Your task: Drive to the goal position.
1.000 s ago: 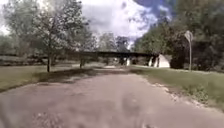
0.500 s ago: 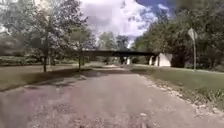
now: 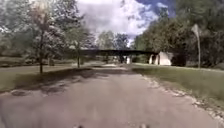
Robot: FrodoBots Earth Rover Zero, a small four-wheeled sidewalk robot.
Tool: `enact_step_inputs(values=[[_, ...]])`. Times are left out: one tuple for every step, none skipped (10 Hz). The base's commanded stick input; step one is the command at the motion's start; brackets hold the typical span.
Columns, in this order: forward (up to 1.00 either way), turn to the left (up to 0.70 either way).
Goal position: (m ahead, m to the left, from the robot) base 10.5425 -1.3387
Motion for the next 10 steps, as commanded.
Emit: enact_step_inputs(values=[[1.0, 0.0], [1.0, 0.0], [1.0, 0.0], [1.0, 0.0], [1.0, 0.0], [1.0, 0.0], [1.0, 0.0], [1.0, 0.0], [1.0, 0.0], [1.0, 0.0]])
